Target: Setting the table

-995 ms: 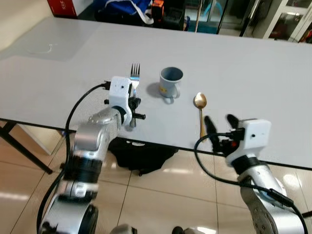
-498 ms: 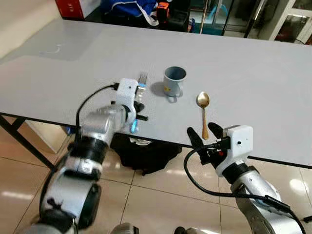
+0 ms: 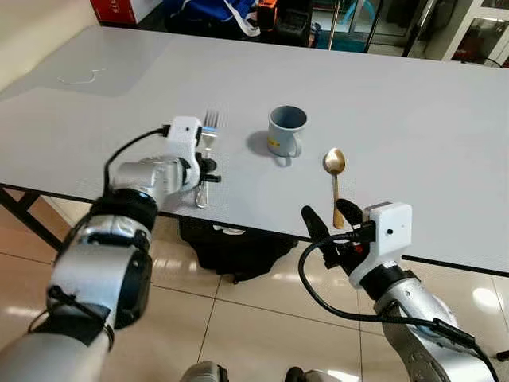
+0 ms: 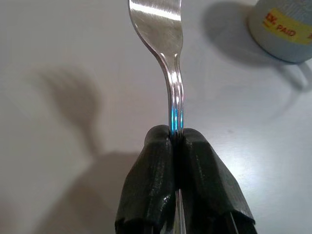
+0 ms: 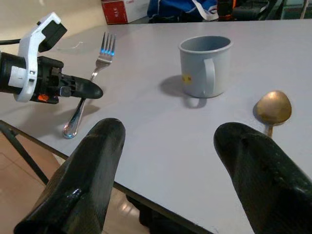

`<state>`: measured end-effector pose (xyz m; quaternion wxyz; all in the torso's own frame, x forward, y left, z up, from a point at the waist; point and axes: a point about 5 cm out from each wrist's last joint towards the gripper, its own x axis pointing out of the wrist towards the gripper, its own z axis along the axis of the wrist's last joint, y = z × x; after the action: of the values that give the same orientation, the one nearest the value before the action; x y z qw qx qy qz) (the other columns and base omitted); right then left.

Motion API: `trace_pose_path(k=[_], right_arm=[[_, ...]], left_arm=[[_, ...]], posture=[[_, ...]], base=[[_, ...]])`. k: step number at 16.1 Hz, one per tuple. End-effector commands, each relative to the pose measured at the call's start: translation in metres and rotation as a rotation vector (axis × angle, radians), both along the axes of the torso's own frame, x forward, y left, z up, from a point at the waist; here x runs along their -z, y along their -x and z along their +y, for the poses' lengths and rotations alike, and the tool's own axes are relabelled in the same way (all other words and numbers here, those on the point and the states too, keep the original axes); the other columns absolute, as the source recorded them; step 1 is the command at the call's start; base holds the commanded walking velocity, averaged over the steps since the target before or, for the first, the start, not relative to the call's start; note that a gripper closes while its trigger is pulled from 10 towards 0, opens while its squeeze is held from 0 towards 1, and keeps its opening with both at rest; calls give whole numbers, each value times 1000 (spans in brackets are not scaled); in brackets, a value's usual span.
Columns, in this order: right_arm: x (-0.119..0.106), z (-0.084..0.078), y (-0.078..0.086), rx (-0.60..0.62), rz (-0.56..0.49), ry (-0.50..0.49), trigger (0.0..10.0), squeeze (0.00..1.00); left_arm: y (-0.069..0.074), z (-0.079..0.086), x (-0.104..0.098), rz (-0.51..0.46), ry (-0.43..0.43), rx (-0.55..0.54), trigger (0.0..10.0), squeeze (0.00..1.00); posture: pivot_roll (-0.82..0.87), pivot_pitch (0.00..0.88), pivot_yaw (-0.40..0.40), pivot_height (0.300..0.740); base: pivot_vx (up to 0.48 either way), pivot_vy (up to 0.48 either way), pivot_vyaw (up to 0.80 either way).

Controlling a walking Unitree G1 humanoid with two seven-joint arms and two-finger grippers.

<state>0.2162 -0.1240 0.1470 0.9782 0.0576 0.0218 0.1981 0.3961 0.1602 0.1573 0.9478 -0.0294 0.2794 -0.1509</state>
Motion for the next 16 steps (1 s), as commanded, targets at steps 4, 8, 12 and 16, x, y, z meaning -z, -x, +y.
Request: trace_pose_path(k=[4,8,12,16], right_arm=[[-7,9,3,-21,-5,-32,10000,0],[-12,8,3,17,-19,-53,10000,0],[-12,6,3,26,-13,-53,10000,0],[-13,4,1,32,-14,-50,10000,0]], left_arm=[[-4,2,-8,-31,-37,77,10000,0],[-9,9,-15,-87,-132,52,10000,157],[-8,14,-11,-76,-138,21,10000,851],[-7,16,-8,-71,-140,10,10000,667]], posture=[[1,139,26,740],[-10,147,30,740],[-8,146,25,740],[-10,149,22,740]], base=[[0,0,0],[0,0,0],[0,0,0],[0,0,0]])
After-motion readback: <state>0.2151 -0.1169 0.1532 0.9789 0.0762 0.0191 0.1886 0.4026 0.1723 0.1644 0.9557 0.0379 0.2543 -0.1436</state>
